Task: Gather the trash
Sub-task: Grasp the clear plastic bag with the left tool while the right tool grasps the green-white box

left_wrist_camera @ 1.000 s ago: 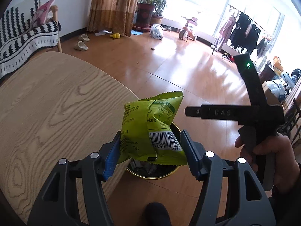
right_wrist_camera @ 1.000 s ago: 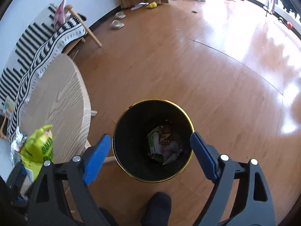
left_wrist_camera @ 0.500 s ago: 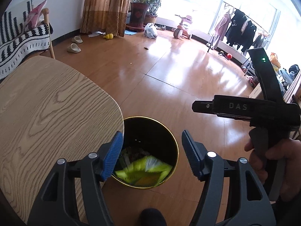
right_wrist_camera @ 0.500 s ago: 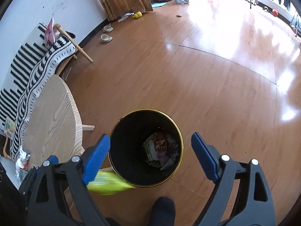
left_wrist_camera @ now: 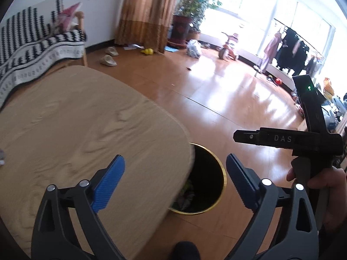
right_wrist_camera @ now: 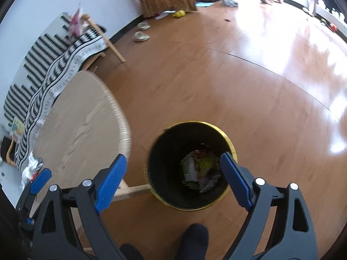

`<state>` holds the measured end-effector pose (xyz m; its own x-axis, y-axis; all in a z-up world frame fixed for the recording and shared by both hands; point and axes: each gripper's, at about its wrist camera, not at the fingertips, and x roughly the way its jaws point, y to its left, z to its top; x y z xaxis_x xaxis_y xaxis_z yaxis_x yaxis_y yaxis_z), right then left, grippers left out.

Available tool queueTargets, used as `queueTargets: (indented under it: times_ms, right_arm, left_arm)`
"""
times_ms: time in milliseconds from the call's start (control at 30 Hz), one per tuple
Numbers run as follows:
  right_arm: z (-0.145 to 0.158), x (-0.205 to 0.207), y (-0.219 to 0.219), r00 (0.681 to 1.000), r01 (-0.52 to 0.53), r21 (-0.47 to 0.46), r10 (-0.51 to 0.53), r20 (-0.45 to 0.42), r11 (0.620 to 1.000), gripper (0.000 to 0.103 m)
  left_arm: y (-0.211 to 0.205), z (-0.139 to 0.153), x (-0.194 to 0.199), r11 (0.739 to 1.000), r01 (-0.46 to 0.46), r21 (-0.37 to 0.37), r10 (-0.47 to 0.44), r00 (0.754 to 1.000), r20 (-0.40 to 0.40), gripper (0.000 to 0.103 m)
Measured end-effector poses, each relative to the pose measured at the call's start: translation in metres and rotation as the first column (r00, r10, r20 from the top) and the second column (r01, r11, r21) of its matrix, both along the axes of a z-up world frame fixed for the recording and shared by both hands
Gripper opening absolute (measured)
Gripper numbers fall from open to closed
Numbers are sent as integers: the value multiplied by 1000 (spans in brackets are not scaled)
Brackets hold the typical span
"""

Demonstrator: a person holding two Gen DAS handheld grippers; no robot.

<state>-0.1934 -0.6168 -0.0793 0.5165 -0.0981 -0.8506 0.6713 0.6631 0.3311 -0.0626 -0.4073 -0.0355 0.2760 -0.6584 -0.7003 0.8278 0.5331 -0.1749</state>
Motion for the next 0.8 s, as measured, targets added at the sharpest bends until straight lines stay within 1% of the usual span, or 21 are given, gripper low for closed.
queueTargets:
  times_ms: [67,133,200,267,300,400,467,500,533,567,600,633,667,733,767,800]
  right_arm:
    - [3,20,20,999,-43,0,43,10,999,87]
    - [4,42,40,996,-94,7,94,10,996,87]
    - [9,71,69,987,-157,1,157,21,988,87]
    - [14,101,103,972,-231,4,231,34,973,87]
    - [15,114,119,963,-265,8,265,41,964,87]
    - [17,156,177,924,-379,19,377,65,925,87]
    - [19,182,213,889,-456,39,452,80,889,87]
    - [20,193,232,869,-492,44,487,86,870,87]
    - [22,203,251,850,-524,40,519,89,851,87]
    - [23,211,263,838,-544,35,539,88,839,87]
    - [24,221,281,821,-569,28,565,83,822,87]
    - [25,228,295,807,-589,24,586,80,808,87]
    - [24,235,310,792,-609,26,606,80,793,87]
    - [22,251,338,760,-649,31,645,75,761,87]
    - [21,253,348,749,-662,30,659,71,749,87]
    - [19,257,357,738,-675,29,672,67,738,87]
  left_arm:
    - [26,8,10,999,-42,5,42,999,35,92]
    - [57,14,26,995,-96,6,95,994,48,92]
    - [86,18,41,989,-150,6,150,987,54,92]
    - [124,22,61,974,-227,15,226,971,74,92]
    - [148,23,73,960,-280,22,278,957,89,92]
    - [204,26,101,925,-379,24,375,922,90,92]
    - [258,25,121,882,-470,26,466,879,100,92]
    - [273,25,126,867,-497,25,492,864,102,92]
    - [305,24,137,832,-554,24,549,830,95,92]
    - [329,23,146,806,-592,18,589,804,79,92]
    - [342,24,153,788,-616,11,614,787,66,92]
    - [367,23,162,755,-656,2,655,755,40,92]
    - [386,22,168,729,-685,-6,685,729,14,92]
    - [417,17,186,683,-730,-14,730,683,-29,92]
    - [428,13,193,666,-746,-10,745,666,-39,92]
    - [435,10,198,654,-757,-9,756,653,-44,92]
